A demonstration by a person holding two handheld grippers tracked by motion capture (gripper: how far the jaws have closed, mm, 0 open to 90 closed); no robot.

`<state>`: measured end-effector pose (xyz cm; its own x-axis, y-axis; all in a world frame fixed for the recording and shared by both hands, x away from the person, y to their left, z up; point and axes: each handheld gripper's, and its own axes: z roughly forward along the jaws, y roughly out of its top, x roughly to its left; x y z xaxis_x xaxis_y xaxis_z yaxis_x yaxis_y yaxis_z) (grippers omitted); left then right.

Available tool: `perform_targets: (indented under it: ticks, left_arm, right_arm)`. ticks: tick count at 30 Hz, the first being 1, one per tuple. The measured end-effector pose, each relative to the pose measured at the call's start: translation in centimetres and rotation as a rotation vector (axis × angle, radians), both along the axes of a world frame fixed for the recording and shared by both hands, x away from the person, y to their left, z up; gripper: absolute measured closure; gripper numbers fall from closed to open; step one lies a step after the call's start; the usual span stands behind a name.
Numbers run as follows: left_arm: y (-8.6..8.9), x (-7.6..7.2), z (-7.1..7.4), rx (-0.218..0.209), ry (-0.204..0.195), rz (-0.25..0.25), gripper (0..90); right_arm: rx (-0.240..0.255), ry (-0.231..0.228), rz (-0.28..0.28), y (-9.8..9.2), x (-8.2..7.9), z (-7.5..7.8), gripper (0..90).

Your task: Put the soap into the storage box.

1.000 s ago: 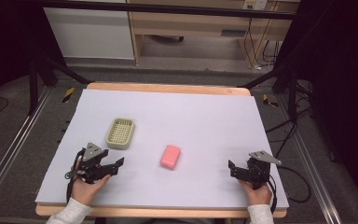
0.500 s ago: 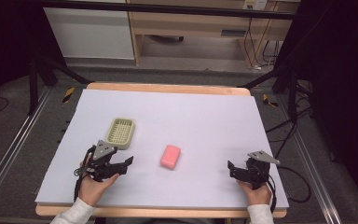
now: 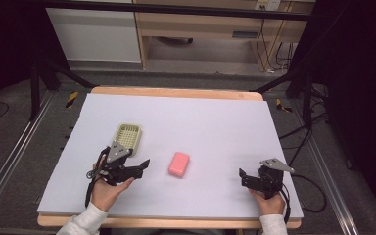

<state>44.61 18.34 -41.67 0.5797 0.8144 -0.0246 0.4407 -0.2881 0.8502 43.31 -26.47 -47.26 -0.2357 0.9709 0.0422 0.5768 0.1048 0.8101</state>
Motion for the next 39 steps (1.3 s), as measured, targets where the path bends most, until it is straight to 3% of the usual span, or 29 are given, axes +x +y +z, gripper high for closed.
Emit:
perform_targets:
  ticks: [24,33,39]
  left_arm:
    - [-5.0,1.5,0.3,0.004,0.008,-0.052,26.8]
    - [-6.9,2.2,-0.5,0.010,0.026,-0.063,26.9]
    - [-7.9,2.7,-0.9,0.040,0.038,-0.073,26.7]
  right_arm:
    - [-0.010,-0.012,0.002,0.1,-0.1,0.0,7.4]
    - [-0.013,-0.011,0.002,0.1,-0.1,0.0,7.7]
    - [-0.014,-0.011,0.001,0.1,0.0,0.0,7.8]
